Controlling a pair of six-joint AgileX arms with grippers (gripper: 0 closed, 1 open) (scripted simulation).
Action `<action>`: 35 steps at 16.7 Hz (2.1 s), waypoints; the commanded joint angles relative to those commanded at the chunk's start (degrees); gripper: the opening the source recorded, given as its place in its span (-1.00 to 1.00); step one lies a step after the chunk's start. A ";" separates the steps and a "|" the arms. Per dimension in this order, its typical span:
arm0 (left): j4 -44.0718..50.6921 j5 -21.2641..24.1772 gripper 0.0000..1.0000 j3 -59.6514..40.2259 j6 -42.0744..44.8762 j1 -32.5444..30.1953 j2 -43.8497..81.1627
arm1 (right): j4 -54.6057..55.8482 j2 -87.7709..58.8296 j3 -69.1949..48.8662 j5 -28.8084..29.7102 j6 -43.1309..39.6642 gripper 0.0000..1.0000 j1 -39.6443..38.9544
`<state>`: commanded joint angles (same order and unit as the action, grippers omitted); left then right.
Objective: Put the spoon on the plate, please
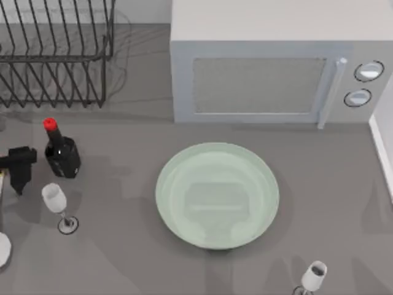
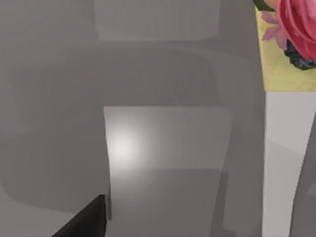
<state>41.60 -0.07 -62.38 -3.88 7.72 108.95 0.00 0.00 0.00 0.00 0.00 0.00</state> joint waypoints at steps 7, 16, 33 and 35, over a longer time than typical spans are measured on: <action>8.20 -0.66 -1.00 0.22 -0.87 0.25 -0.92 | 0.00 0.00 0.00 0.00 0.00 1.00 0.00; 21.90 -0.11 -1.00 -13.00 -0.34 -0.23 -7.32 | 0.00 0.00 0.00 0.00 0.00 1.00 0.00; 24.95 0.03 -1.00 -32.86 28.98 -26.96 -5.10 | 0.00 0.00 0.00 0.00 0.00 1.00 0.00; 25.07 -0.46 -1.00 -36.74 35.45 -33.80 -1.99 | 0.00 0.00 0.00 0.00 0.00 1.00 0.00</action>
<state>66.67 -0.54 -99.12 31.57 -26.08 106.96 0.00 0.00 0.00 0.00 0.00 0.00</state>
